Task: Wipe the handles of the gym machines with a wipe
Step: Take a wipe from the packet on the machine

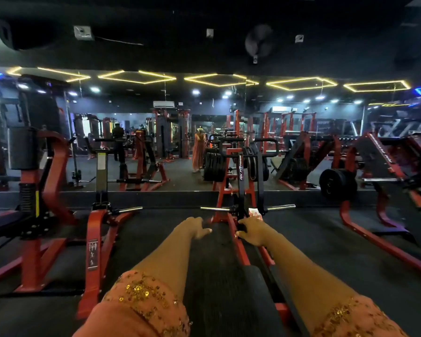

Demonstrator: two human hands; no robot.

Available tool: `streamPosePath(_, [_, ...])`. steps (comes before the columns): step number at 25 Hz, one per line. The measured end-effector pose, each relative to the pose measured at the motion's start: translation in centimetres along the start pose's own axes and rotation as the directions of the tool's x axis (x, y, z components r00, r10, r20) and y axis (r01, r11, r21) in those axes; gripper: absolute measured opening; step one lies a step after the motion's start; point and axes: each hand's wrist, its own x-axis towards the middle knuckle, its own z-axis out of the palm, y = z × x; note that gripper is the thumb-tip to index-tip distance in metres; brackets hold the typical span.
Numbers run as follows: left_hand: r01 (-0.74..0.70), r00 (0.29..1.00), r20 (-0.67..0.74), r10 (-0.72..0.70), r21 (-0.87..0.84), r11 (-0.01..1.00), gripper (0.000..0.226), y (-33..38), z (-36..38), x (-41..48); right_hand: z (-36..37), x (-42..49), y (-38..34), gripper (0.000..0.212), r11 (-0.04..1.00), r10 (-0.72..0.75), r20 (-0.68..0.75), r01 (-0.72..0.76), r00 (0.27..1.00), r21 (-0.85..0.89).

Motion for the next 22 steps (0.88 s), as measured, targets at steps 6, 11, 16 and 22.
streamPosePath(6, [0.009,1.000,-0.003,-0.009,0.010,1.000,0.065,-6.1,-0.7,7.9,2.5,10.0,-1.8,0.045,1.000,0.004,0.013,-0.003,1.000,-0.028])
streamPosePath(11, [-0.005,1.000,0.006,0.005,0.028,1.000,0.063,-12.8,-4.2,17.5,2.8,20.4,-4.2,0.034,0.998,0.025,-0.015,-0.024,1.000,0.058])
streamPosePath(16, [-0.058,0.998,-0.020,0.060,0.056,0.997,0.065,-18.4,-7.7,27.9,2.9,30.6,-5.2,0.038,0.996,0.088,-0.075,-0.085,0.993,0.039])
streamPosePath(22, [-0.133,0.991,0.028,0.132,0.050,0.990,0.067,-22.6,-7.1,41.0,5.6,42.2,-2.3,0.044,0.971,0.241,-0.067,-0.241,0.968,0.010])
